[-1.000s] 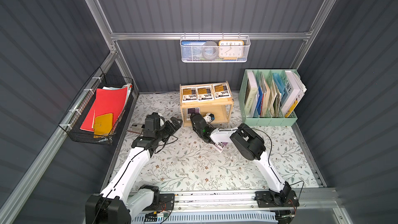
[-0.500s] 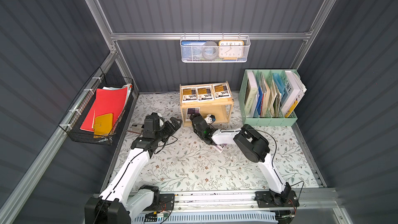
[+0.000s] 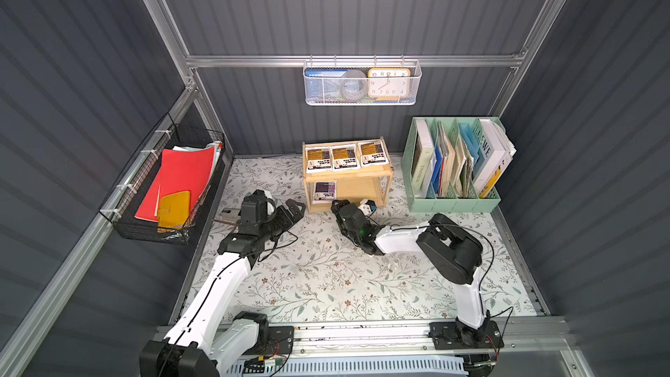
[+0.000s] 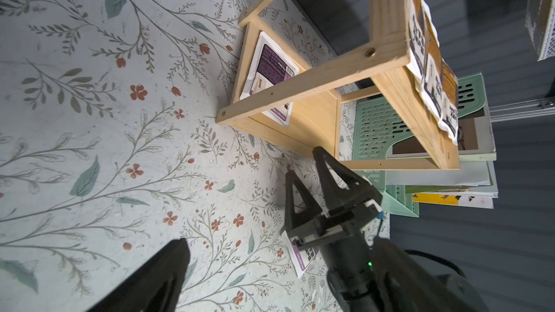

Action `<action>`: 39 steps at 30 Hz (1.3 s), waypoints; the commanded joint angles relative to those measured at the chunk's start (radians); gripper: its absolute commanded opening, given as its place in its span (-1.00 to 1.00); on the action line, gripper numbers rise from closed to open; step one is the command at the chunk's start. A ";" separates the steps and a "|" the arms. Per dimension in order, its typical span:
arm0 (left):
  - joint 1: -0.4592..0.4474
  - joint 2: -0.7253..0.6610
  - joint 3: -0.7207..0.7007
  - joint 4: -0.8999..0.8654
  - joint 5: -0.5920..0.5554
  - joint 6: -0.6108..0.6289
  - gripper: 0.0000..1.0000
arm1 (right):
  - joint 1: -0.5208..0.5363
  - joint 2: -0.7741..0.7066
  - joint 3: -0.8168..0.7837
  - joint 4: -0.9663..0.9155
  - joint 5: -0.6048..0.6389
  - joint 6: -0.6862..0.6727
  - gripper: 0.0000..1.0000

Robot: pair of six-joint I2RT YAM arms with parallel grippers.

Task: Place the bagged coffee beans on the shelf by color
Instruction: Place the bagged coffee beans on the shelf, then move the bagged coffee beans to the center of the board.

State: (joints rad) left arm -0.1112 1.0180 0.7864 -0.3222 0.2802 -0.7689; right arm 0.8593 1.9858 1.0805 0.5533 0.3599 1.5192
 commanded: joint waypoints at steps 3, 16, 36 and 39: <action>0.005 -0.030 0.056 -0.084 -0.054 0.159 1.00 | 0.002 -0.183 -0.155 -0.014 -0.096 -0.097 0.55; -0.006 -0.030 -0.041 -0.032 -0.004 0.138 1.00 | -0.137 -0.696 -0.610 -0.280 -0.156 -0.140 0.60; -0.205 0.032 -0.120 0.076 -0.180 0.024 1.00 | -0.271 -0.654 -0.664 -0.363 -0.355 -0.279 0.67; -0.206 0.031 -0.123 0.077 -0.201 0.023 1.00 | -0.271 -0.578 -0.616 -0.362 -0.384 -0.295 0.67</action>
State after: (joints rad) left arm -0.3107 1.0439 0.6765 -0.2611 0.1181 -0.7322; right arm 0.5922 1.3510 0.4400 0.2165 0.0235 1.2533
